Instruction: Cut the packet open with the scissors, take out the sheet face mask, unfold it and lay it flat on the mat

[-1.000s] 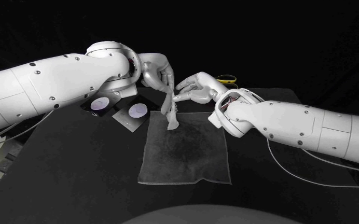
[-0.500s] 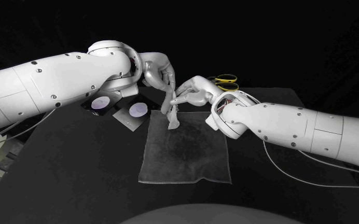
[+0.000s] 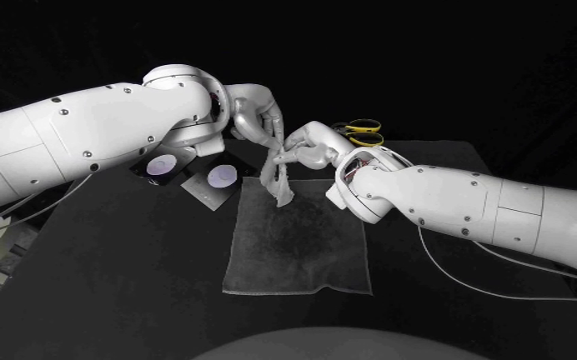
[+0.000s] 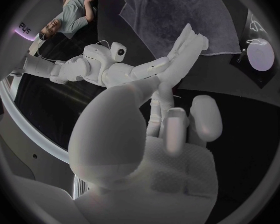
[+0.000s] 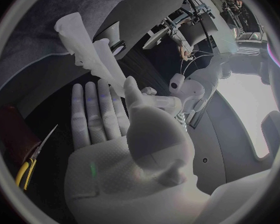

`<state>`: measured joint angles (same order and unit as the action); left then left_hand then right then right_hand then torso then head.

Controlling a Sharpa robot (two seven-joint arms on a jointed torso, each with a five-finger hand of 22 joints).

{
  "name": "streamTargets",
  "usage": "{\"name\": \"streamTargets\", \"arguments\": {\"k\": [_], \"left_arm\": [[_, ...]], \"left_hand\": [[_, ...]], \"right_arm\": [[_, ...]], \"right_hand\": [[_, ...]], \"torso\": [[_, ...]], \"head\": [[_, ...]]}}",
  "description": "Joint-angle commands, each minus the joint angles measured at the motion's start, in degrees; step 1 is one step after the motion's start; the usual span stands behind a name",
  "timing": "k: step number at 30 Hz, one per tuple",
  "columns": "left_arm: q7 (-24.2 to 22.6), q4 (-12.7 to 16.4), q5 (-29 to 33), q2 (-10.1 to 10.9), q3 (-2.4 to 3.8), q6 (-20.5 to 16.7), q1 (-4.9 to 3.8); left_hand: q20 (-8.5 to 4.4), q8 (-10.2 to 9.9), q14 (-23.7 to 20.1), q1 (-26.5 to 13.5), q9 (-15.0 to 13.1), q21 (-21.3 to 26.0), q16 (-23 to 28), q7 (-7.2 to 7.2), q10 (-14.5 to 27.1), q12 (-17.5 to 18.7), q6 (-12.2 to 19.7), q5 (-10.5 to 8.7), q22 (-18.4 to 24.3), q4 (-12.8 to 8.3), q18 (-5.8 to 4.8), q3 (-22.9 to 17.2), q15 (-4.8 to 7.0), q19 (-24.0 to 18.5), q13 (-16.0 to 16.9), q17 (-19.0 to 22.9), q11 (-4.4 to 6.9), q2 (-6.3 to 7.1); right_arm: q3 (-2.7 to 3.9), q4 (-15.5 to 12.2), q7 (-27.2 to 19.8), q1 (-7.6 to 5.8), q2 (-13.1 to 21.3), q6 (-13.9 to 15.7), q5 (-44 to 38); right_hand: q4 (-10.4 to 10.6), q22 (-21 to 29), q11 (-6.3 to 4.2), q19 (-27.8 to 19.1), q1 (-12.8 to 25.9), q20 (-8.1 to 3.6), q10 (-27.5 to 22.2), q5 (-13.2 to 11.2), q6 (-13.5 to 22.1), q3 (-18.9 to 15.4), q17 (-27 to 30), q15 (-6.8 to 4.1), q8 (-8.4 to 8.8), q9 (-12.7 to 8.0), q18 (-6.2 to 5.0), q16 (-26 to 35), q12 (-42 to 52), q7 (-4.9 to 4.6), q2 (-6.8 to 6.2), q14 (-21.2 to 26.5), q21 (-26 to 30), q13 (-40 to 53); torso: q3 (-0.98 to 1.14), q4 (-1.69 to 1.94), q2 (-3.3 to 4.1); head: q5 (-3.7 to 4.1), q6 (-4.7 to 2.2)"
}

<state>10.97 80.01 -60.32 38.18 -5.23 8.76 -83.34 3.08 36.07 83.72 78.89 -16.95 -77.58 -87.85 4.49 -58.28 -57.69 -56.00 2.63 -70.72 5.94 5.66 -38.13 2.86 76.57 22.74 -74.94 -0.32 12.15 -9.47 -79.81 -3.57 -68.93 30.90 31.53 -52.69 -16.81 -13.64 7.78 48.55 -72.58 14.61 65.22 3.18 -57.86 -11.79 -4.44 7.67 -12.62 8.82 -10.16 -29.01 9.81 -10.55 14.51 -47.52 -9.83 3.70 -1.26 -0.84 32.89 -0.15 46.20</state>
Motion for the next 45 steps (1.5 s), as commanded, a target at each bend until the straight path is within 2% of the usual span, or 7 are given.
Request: {"name": "streamTargets", "arguments": {"k": [1,12,21,23,29,36,45], "left_arm": [[0.3,0.1,1.6,-0.2,0.05,0.4,-0.08],[0.2,-0.3,2.1,-0.2,0.05,-0.8,-0.08],[-2.1,-0.4,7.9,0.2,0.04,-6.1,-0.08],[-2.9,-0.4,10.1,0.4,0.04,-7.4,-0.08],[-5.2,-0.2,16.2,1.8,-0.3,-10.3,0.06],[-8.3,0.2,22.5,4.0,-0.75,-12.7,2.12],[-14.3,0.8,31.7,6.8,-0.82,-19.3,7.51]], "left_hand": [[-0.07,0.2,3.1,-0.3,-0.3,-0.3,-0.4,-0.24,-0.4,-0.4,-0.3,0.2,-0.1,0.0,-0.84,-0.2,0.16,0.2,0.0,-6.8,0.16,-0.2],[-0.1,0.2,3.1,-0.4,-0.4,-0.3,-0.4,-0.29,-0.4,-0.4,-0.3,0.21,0.0,0.0,-0.83,-0.3,0.2,0.2,0.0,-6.8,0.22,-0.17],[0.22,-1.9,0.3,-0.8,-0.3,3.3,1.5,0.82,2.9,2.5,2.9,0.18,5.1,-0.6,0.33,-0.4,-0.47,-3.6,-1.5,-0.3,-0.7,-0.27],[1.06,-3.8,-5.0,-1.5,0.4,8.9,4.9,1.74,5.5,4.4,4.8,0.19,12.3,-0.5,1.87,0.1,-1.48,-9.5,-2.5,9.2,-1.74,0.34],[4.07,-7.4,-25.6,-6.1,1.9,22.8,18.1,4.5,13.0,11.9,9.6,0.12,26.9,2.7,4.38,6.4,-5.02,-23.0,-6.9,36.7,-5.42,3.72],[6.89,-10.0,-32.1,3.5,4.8,29.5,23.6,3.99,17.0,18.3,13.6,0.13,31.2,11.0,4.91,40.0,-7.82,-23.7,-13.7,43.7,-7.83,-2.45],[7.5,-9.7,-33.8,5.1,5.2,31.3,25.8,4.79,16.4,19.6,13.3,0.18,32.3,10.9,4.84,44.1,-8.05,-24.1,-15.7,46.2,-8.38,-3.11]], "right_arm": [[0.06,0.0,-2.0,0.02,-0.2,1.1,0.6],[0.06,0.0,-3.5,0.03,0.3,0.0,0.9],[0.06,0.0,-4.3,0.03,0.7,-0.6,2.5],[0.07,-0.1,-4.6,0.04,0.9,-0.3,3.2],[0.12,-0.6,-6.7,0.09,1.6,1.0,6.4],[0.29,-2.2,-9.8,0.21,3.1,2.3,10.6],[0.61,-4.4,-11.7,0.27,5.2,2.9,13.6]], "right_hand": [[-0.1,-0.1,-0.32,0.7,-1.3,-0.18,0.8,-0.4,-0.7,1.2,0.0,-0.29,-0.16,0.1,-0.38,-0.3,-0.8,0.32,1.99,-0.6,-0.3,-0.1],[0.0,-1.5,-0.91,0.9,-5.0,-1.36,4.8,-0.5,-2.1,17.8,0.6,-0.84,-0.34,0.7,0.01,1.6,-4.7,0.57,1.1,-2.6,-1.9,-0.1],[0.4,-7.1,-1.22,-1.6,3.6,-2.49,8.0,-0.5,-3.5,39.9,0.6,-1.12,-0.85,1.8,0.91,5.1,-6.1,0.8,-5.66,-6.1,-7.4,0.0],[0.7,-9.6,-1.27,-2.9,5.9,-2.76,8.4,-0.5,-3.5,44.7,0.5,-1.12,-1.29,2.6,1.14,5.9,-6.1,0.85,-7.39,-6.7,-9.7,0.0],[1.0,-11.3,-1.32,-3.8,6.8,-2.85,8.6,-0.5,-3.4,46.6,0.4,-1.21,-1.7,3.2,1.25,6.2,-6.1,0.89,-8.09,-7.1,-11.2,0.0],[1.1,-12.4,-1.41,-4.3,6.9,-2.98,8.8,-0.5,-3.4,47.4,0.4,-1.31,-2.01,3.6,1.27,6.3,-6.0,0.97,-8.35,-7.5,-12.4,0.0],[1.1,-13.3,-1.45,-4.7,7.0,-3.06,9.0,-0.5,-3.3,47.8,0.3,-1.35,-2.21,3.9,1.31,6.4,-6.1,1.01,-8.53,-7.7,-13.2,0.0]], "torso": [[0.01,0.01,0.01],[0.04,-0.04,-0.01],[0.06,-0.01,-0.01],[0.05,-0.04,0.01],[0.09,0.01,-0.02],[0.03,-0.05,0.04],[0.08,0.01,-0.02]], "head": [[-0.02,0.03],[-0.1,-0.1],[0.01,-0.2],[0.02,-0.23],[0.05,-0.33],[0.28,-0.21],[0.47,-0.27]]}}
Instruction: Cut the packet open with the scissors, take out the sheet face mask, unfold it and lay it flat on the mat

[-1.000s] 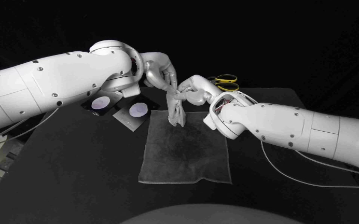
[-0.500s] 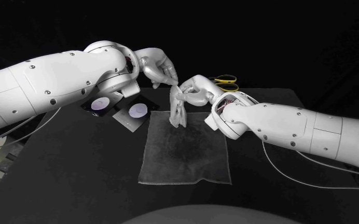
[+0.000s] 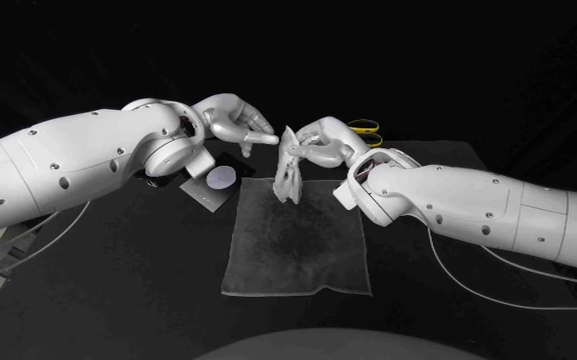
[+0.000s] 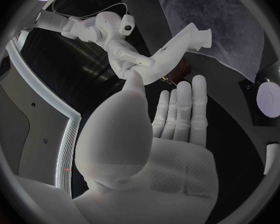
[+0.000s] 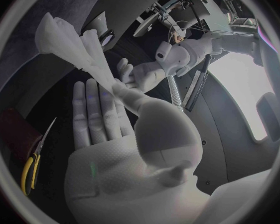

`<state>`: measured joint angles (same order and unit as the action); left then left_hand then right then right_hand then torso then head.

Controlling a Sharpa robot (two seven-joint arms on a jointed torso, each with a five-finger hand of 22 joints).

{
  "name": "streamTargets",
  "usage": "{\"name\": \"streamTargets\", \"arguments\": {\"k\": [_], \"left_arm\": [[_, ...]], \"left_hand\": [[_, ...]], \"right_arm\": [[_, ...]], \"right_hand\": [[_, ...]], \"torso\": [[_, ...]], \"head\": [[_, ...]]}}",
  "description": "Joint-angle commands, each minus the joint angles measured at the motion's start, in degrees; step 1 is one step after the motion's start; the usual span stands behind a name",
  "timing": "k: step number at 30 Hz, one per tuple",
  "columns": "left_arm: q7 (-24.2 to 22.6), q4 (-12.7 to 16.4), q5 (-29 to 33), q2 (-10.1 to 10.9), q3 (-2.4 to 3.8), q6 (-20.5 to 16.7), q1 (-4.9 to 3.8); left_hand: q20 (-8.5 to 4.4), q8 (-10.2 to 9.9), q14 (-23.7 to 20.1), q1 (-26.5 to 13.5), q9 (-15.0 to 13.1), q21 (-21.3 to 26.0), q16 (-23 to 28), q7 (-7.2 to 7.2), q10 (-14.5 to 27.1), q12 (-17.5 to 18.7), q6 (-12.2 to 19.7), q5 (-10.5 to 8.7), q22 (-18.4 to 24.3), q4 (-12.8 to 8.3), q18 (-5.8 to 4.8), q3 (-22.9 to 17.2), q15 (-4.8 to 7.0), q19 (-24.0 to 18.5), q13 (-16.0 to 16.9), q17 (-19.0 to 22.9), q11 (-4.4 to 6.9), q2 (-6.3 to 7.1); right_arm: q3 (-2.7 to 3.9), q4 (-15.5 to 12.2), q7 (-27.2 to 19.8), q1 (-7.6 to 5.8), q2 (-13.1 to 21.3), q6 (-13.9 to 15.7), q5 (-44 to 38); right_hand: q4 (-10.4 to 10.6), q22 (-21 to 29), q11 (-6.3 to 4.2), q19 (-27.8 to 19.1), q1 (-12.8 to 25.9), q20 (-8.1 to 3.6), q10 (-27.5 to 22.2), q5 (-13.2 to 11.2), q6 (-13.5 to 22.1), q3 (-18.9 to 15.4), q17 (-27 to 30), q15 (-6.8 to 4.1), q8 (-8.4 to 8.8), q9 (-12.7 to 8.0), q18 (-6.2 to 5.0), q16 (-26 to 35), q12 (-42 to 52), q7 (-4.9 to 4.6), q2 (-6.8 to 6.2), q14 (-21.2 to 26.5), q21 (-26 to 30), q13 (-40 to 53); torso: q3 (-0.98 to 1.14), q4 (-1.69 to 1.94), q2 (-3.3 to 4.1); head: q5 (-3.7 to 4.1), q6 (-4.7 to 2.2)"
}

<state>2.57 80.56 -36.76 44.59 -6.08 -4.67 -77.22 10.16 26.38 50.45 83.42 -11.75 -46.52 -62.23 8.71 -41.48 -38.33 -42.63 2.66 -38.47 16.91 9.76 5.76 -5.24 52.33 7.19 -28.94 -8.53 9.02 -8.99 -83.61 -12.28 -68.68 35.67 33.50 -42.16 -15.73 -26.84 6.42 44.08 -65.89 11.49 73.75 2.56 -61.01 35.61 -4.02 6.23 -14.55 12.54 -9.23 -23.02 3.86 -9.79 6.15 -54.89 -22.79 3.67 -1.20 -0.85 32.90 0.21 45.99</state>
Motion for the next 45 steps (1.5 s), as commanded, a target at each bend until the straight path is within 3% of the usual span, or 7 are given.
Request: {"name": "streamTargets", "arguments": {"k": [1,8,15,18,27,38,45], "left_arm": [[-6.8,0.2,9.5,0.6,0.03,-6.7,2.1],[-10.9,-0.1,16.7,0.8,0.06,-8.8,6.88],[-11.9,-0.3,19.4,-0.4,0.08,-5.8,9.38],[-12.3,-0.4,19.9,-0.8,0.09,-3.9,9.72],[-12.3,-0.5,21.2,-2.1,0.11,1.3,10.06],[-11.6,-1.0,22.8,-3.4,0.16,4.7,10.11],[-11.9,-1.1,23.9,-3.4,0.18,5.2,10.11]], "left_hand": [[0.42,0.0,-0.6,0.9,0.1,0.3,0.3,0.63,-0.4,0.3,-0.1,0.15,0.1,-0.1,0.74,0.1,0.04,0.2,-0.3,0.4,-0.18,-0.19],[0.49,0.1,-1.1,2.3,0.3,0.6,0.7,1.45,-0.4,0.7,-0.1,0.14,0.3,-0.2,0.71,-0.4,-0.04,0.2,-0.9,1.1,-0.24,-0.74],[0.69,0.1,-2.1,2.7,0.5,1.0,0.8,1.93,0.3,1.5,0.0,0.13,0.4,-0.1,0.62,0.2,-0.35,-0.3,-1.6,1.5,-0.54,-0.52],[0.86,0.1,-2.7,2.9,0.6,1.3,0.7,1.53,0.9,2.2,0.2,0.11,0.5,-0.1,0.58,0.4,-0.55,-0.7,-2.2,1.7,-0.7,-0.39],[-0.12,-1.5,-3.8,3.5,1.6,2.3,-0.3,-1.69,3.3,6.3,3.0,0.11,0.6,0.0,0.71,1.2,1.48,-1.9,-3.6,2.8,1.42,0.54],[-0.65,-2.3,-2.5,3.1,1.9,2.7,-2.3,-1.74,3.4,8.6,4.1,0.11,0.6,0.0,0.67,1.4,2.56,-2.1,-3.6,3.2,2.81,1.09],[-1.43,-1.0,0.3,4.3,1.4,1.2,-7.2,-0.98,-1.8,8.7,0.8,0.07,-0.6,-0.4,0.68,0.6,3.23,-0.7,-3.3,2.8,2.83,-2.68]], "right_arm": [[0.17,-0.8,-3.1,0.02,0.6,0.9,3.3],[0.32,-2.4,-4.1,0.03,2.1,0.8,5.0],[0.47,-4.1,-4.6,0.03,3.3,0.6,5.6],[0.51,-4.4,-4.6,0.03,3.5,0.5,5.7],[0.55,-5.0,-4.5,0.03,3.7,0.2,5.8],[0.55,-5.7,-4.4,0.03,4.0,0.1,5.7],[0.55,-5.6,-4.3,0.03,4.2,0.0,5.7]], "right_hand": [[0.0,-0.1,-0.1,-0.2,0.3,0.06,0.5,0.2,-0.2,0.4,-0.1,0.09,-0.28,0.2,0.38,0.4,-0.1,0.25,-0.17,-0.4,-0.2,0.1],[0.1,-0.7,-0.09,-0.6,0.4,0.02,0.5,0.2,0.0,0.7,-0.1,0.09,-0.38,0.4,0.42,0.5,-0.1,0.24,-0.26,-0.4,-0.8,0.1],[0.1,-1.0,-0.09,-0.7,0.4,0.01,0.5,0.2,0.0,0.8,-0.1,0.09,-0.41,0.4,0.44,0.6,-0.1,0.23,-0.3,-0.5,-1.0,0.0],[0.1,-1.0,-0.09,-0.7,0.4,0.01,0.5,0.2,0.0,0.8,-0.1,0.09,-0.41,0.4,0.44,0.6,-0.1,0.23,-0.3,-0.5,-1.0,0.0],[0.1,-1.0,-0.09,-0.7,0.4,0.01,0.5,0.2,0.0,0.8,-0.1,0.09,-0.41,0.4,0.44,0.6,-0.1,0.23,-0.3,-0.5,-1.0,0.0],[0.1,-1.3,-0.08,-1.0,0.4,-0.02,0.5,0.2,0.1,0.9,-0.1,0.1,-0.48,0.6,0.47,0.6,-0.1,0.22,-0.36,-0.5,-1.3,0.0],[0.1,-1.3,-0.08,-1.0,0.4,-0.02,0.5,0.2,0.1,0.9,-0.1,0.1,-0.48,0.6,0.47,0.6,-0.1,0.22,-0.36,-0.5,-1.3,0.0]], "torso": [[0.01,0.02,-0.03],[-0.06,-0.05,0.03],[-0.07,-0.1,0.06],[-0.02,-0.06,0.0],[-0.02,-0.07,-0.02],[-0.04,-0.02,0.01],[-0.01,0.01,-0.01]], "head": [[0.13,-0.11],[0.18,-0.31],[-0.04,-0.28],[-0.07,-0.29],[-0.15,-0.28],[-0.09,-0.35],[0.0,-0.25]]}}
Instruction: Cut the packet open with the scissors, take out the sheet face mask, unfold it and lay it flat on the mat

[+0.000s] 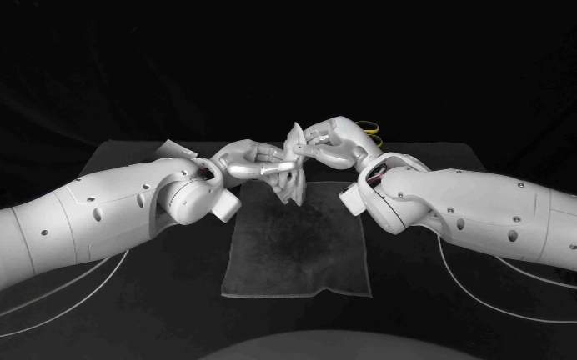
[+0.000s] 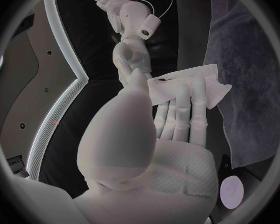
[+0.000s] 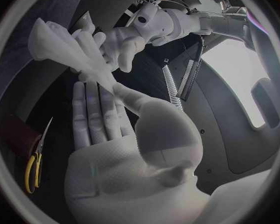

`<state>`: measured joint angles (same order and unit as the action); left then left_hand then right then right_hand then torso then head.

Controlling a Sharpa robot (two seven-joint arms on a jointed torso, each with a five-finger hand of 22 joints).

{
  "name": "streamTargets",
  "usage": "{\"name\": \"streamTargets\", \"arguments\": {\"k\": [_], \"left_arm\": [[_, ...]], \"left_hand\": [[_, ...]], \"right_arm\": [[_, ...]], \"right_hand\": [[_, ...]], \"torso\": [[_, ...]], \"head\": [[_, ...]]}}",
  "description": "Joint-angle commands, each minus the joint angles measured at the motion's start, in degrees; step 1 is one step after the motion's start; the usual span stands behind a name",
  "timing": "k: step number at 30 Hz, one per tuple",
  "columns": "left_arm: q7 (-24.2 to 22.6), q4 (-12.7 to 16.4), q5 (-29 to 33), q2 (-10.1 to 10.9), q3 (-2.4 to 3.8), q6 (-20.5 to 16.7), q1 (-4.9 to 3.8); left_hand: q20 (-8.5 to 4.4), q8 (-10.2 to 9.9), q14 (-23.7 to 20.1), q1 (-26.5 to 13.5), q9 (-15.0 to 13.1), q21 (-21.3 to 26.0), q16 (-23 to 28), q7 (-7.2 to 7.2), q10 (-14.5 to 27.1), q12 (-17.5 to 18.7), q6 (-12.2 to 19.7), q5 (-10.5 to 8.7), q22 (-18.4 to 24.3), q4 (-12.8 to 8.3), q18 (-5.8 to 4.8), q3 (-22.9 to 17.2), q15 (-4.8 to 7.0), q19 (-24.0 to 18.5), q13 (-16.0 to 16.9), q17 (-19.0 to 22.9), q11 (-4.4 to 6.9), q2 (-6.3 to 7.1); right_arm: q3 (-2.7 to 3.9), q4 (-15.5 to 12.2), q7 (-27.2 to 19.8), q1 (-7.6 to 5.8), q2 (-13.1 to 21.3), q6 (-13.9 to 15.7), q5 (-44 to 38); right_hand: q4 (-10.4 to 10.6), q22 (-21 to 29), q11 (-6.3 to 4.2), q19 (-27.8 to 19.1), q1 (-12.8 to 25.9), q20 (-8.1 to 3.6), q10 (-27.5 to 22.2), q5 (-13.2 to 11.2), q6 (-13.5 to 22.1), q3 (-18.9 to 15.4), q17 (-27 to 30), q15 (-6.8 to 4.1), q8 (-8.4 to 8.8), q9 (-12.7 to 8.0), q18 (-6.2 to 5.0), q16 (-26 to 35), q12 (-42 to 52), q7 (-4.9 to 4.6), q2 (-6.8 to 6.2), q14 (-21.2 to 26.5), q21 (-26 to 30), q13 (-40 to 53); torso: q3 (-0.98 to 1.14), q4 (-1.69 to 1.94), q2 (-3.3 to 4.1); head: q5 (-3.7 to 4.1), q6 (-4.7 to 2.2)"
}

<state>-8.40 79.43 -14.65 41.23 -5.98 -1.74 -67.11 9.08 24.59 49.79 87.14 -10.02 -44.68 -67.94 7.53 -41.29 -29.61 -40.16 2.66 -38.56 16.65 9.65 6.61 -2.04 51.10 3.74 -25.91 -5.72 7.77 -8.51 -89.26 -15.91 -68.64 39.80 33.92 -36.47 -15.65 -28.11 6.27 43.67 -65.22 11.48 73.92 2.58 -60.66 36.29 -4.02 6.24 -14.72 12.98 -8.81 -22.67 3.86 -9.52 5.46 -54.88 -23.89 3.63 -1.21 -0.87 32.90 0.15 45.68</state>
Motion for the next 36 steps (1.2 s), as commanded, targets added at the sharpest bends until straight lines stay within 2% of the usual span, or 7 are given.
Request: {"name": "streamTargets", "arguments": {"k": [1,5,7,18,28,32,36], "left_arm": [[-1.1,0.1,2.0,-0.1,0.08,2.1,0.0],[-2.0,0.2,3.2,0.1,0.09,1.5,0.0],[-2.4,0.2,3.9,0.1,0.09,0.9,0.0],[-3.1,-0.1,5.0,0.6,0.1,-1.5,-0.01],[-2.9,-0.1,5.1,0.7,0.1,-1.7,-0.01],[-2.8,-0.1,5.1,0.7,0.1,-1.0,-0.01],[-2.6,0.0,5.1,0.5,0.1,-0.1,-0.02]], "left_hand": [[-0.52,1.2,1.5,1.4,-0.5,-1.2,-2.6,0.13,-3.6,-0.1,-3.0,0.06,-0.9,-0.3,0.77,-0.1,0.12,0.9,0.1,-0.3,0.04,-2.37],[-0.83,2.3,2.9,3.6,-0.8,-2.3,-5.1,-0.74,-7.3,-0.3,-6.6,0.07,-1.8,-0.5,0.76,-0.2,0.19,1.3,0.2,-0.6,-0.06,-4.68],[-0.81,2.3,3.1,5.0,-0.6,-3.0,-6.3,-1.09,-8.6,0.5,-8.4,0.07,-2.5,-0.4,0.66,0.2,-0.25,1.3,0.0,-0.4,-0.32,-5.85],[-0.3,1.6,3.6,7.9,0.0,-4.2,-8.3,-0.82,-10.0,2.3,-10.4,0.08,-3.7,-0.4,0.61,0.8,-1.29,1.2,0.0,0.2,-1.14,-7.58],[0.06,1.7,3.7,9.7,0.2,-4.8,-9.2,-1.09,-11.0,3.2,-12.3,0.09,-4.3,-0.5,0.65,0.8,-1.71,1.1,0.0,0.6,-1.63,-8.73],[0.03,2.3,4.6,11.5,0.0,-5.5,-10.4,-1.93,-12.9,3.3,-14.8,0.11,-4.9,-0.6,0.79,0.2,-1.41,1.1,0.1,0.7,-1.19,-10.0],[-0.36,2.3,5.6,12.5,0.1,-6.3,-11.9,-2.17,-15.2,3.4,-16.7,0.11,-5.6,-0.4,0.86,0.1,-0.74,1.1,0.2,0.7,-0.41,-10.56]], "right_arm": [[0.07,0.0,-0.6,0.0,0.1,-0.4,0.0],[0.07,0.1,-0.5,0.0,0.2,-0.4,0.0],[0.07,0.1,-0.4,0.0,0.3,-0.3,0.0],[0.07,0.2,-0.1,0.0,0.7,-0.2,-0.2],[0.07,0.4,0.0,0.0,0.8,-0.1,-0.3],[0.07,0.5,0.0,0.0,0.8,0.0,-0.3],[0.07,0.5,0.1,0.0,0.8,-0.1,-0.3]], "right_hand": [[0.0,0.0,0.07,-0.6,-0.3,-0.01,0.3,0.1,-0.3,0.2,-0.1,0.09,-0.3,0.1,0.05,0.3,-0.2,-0.05,0.32,-0.5,-0.2,0.1],[0.0,0.0,0.07,-0.6,-0.3,-0.01,0.3,0.1,-0.3,0.2,-0.1,0.09,-0.3,0.1,0.05,0.3,-0.2,-0.05,0.32,-0.5,-0.2,0.1],[0.0,-0.5,0.06,-0.8,-0.3,-0.04,0.3,0.1,-0.2,0.4,-0.1,0.08,-0.39,0.2,0.07,0.4,-0.1,-0.04,0.28,-0.6,-0.6,0.1],[0.0,-0.7,0.05,-0.9,-0.3,-0.05,0.4,0.1,-0.2,0.4,-0.1,0.07,-0.43,0.3,0.08,0.4,-0.1,-0.03,0.25,-0.6,-0.8,0.1],[0.0,-0.9,0.03,-1.1,-0.4,-0.07,0.4,0.1,-0.2,0.4,-0.1,0.05,-0.49,0.4,0.09,0.4,-0.1,-0.02,0.23,-0.7,-0.9,0.1],[0.0,-1.0,0.02,-1.1,-0.4,-0.08,0.5,0.1,-0.2,0.5,-0.1,0.05,-0.52,0.4,0.09,0.4,-0.1,-0.01,0.2,-0.7,-1.1,0.1],[0.0,-1.1,0.01,-1.2,-0.4,-0.09,0.5,0.1,-0.2,0.5,-0.1,0.04,-0.53,0.5,0.09,0.4,-0.1,-0.01,0.2,-0.7,-1.1,0.1]], "torso": [[-0.01,0.05,-0.02],[-0.03,0.05,-0.03],[-0.04,0.03,-0.03],[-0.02,0.04,0.02],[-0.02,0.02,0.01],[0.0,0.04,0.02],[-0.01,0.02,0.01]], "head": [[0.11,0.02],[0.12,0.03],[0.08,-0.03],[0.06,-0.01],[0.09,-0.06],[0.09,0.03],[0.1,0.14]]}}
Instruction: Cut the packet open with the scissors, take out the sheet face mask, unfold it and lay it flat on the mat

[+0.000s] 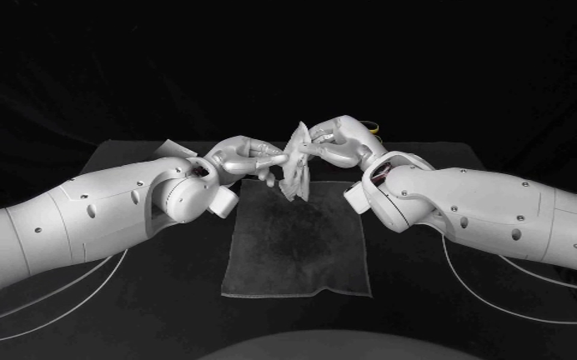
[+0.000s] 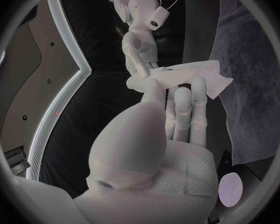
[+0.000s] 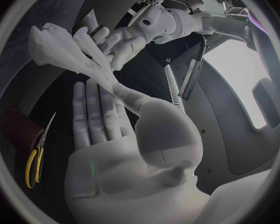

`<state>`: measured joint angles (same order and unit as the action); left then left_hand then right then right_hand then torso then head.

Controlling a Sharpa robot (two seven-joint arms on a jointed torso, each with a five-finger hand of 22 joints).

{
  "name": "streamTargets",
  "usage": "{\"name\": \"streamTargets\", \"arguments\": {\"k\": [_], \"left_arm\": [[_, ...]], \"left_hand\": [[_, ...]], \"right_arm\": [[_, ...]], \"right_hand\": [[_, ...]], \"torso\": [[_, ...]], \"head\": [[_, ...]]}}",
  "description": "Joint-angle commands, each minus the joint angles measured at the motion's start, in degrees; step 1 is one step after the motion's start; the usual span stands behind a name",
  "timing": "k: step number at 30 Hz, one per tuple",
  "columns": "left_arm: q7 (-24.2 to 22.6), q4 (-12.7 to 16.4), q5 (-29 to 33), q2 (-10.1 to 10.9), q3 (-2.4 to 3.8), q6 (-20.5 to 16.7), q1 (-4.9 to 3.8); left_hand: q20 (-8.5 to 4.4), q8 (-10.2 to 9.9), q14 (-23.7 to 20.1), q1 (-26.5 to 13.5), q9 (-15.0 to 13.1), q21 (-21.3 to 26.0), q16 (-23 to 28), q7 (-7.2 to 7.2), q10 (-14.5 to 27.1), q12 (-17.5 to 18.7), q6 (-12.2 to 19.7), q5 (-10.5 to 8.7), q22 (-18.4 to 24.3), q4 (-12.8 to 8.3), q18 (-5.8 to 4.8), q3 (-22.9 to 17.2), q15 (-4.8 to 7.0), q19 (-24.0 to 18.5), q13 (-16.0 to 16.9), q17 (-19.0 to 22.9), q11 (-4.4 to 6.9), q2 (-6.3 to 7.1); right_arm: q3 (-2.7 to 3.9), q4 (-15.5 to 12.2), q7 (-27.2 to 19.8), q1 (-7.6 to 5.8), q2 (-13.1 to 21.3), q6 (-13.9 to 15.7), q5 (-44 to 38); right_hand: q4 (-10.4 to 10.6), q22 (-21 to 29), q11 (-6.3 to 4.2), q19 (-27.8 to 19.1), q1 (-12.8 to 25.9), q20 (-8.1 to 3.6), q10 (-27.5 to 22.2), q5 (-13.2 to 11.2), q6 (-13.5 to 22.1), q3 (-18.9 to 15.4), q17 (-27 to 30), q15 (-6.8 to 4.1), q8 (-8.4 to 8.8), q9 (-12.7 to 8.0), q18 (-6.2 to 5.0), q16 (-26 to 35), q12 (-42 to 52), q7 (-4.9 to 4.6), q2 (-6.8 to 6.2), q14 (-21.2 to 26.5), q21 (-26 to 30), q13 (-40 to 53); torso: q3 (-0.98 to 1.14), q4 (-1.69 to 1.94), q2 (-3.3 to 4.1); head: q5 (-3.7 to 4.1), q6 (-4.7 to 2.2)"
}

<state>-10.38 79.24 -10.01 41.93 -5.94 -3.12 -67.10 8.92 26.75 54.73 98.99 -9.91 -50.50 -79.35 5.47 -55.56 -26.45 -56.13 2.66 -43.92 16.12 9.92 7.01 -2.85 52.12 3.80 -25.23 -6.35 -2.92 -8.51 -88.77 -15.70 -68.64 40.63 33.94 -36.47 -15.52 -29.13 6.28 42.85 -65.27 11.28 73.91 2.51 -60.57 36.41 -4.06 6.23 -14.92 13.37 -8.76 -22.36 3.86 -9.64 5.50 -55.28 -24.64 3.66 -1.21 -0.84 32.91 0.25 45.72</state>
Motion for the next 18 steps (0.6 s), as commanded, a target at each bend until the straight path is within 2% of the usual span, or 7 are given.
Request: {"name": "streamTargets", "arguments": {"k": [1,12,15,17,18], "left_arm": [[-0.6,0.2,0.5,-0.2,0.07,1.5,-0.02],[-0.4,0.4,0.3,-0.4,0.07,1.4,-0.03],[-0.7,0.4,0.3,-0.5,0.07,0.5,-0.03],[-1.1,0.4,0.3,-0.5,0.07,-0.6,-0.03],[-1.3,0.4,0.3,-0.5,0.07,-1.1,-0.03]], "left_hand": [[-0.32,0.1,0.9,0.8,0.0,-0.7,-0.9,-0.15,-1.3,0.3,-1.1,0.11,-0.4,0.2,0.6,-0.2,0.21,0.1,0.1,0.1,0.38,0.08],[-0.96,-1.2,3.8,-0.4,0.5,-1.8,-3.2,-0.08,-3.9,-0.2,-2.1,0.1,-1.5,0.5,0.56,1.9,0.98,0.2,0.5,-3.0,1.26,0.76],[-1.14,-1.2,4.8,0.3,0.5,-2.1,-3.8,-0.3,-4.5,-0.4,-2.8,0.12,-1.7,0.2,0.59,1.9,1.29,0.3,0.7,-4.2,1.64,0.08],[-1.61,-0.9,7.0,2.5,0.3,-2.8,-4.6,-0.33,-5.8,-1.0,-4.1,0.16,-2.1,-0.6,0.68,0.2,2.15,0.8,0.9,-7.0,2.62,-1.95],[-1.62,-0.9,7.1,2.6,0.2,-2.8,-4.6,-0.32,-5.8,-1.0,-4.1,0.16,-2.2,-0.6,0.69,0.2,2.16,0.8,0.9,-7.1,2.65,-1.99]], "right_arm": [[0.06,0.0,-0.1,0.0,-0.1,-0.2,-0.3],[0.06,0.1,0.1,0.0,-0.1,-0.5,-0.3],[0.06,0.0,0.3,0.0,0.0,-0.7,-0.4],[0.06,0.1,0.4,0.0,0.0,-0.8,-0.5],[0.06,0.1,0.5,0.0,0.1,-0.9,-0.5]], "right_hand": [[-0.1,0.0,0.0,-0.3,-0.3,0.11,0.5,0.2,-0.3,0.4,-0.1,0.05,-0.33,0.1,0.04,0.1,-0.1,0.11,0.16,-0.3,-0.4,0.1],[-0.1,-0.2,-0.01,-0.4,-0.3,0.1,0.5,0.2,-0.3,0.4,-0.1,0.05,-0.37,0.1,0.05,0.1,-0.1,0.12,0.11,-0.3,-0.5,0.1],[-0.1,-0.2,-0.01,-0.4,-0.3,0.1,0.5,0.2,-0.3,0.4,-0.1,0.05,-0.37,0.1,0.05,0.1,-0.1,0.12,0.11,-0.3,-0.5,0.1],[-0.1,-0.2,-0.01,-0.4,-0.3,0.1,0.5,0.2,-0.3,0.4,-0.1,0.05,-0.37,0.1,0.05,0.1,-0.1,0.12,0.11,-0.3,-0.5,0.1],[-0.1,-0.2,-0.01,-0.4,-0.3,0.1,0.5,0.2,-0.3,0.4,-0.1,0.05,-0.37,0.1,0.05,0.1,-0.1,0.12,0.11,-0.3,-0.5,0.1]], "torso": [[-0.01,-0.01,0.0],[0.0,-0.03,0.01],[0.0,-0.02,-0.01],[0.0,-0.02,-0.02],[0.01,-0.01,-0.04]], "head": [[0.02,0.12],[0.04,0.26],[0.03,0.26],[0.03,0.27],[0.01,0.28]]}}
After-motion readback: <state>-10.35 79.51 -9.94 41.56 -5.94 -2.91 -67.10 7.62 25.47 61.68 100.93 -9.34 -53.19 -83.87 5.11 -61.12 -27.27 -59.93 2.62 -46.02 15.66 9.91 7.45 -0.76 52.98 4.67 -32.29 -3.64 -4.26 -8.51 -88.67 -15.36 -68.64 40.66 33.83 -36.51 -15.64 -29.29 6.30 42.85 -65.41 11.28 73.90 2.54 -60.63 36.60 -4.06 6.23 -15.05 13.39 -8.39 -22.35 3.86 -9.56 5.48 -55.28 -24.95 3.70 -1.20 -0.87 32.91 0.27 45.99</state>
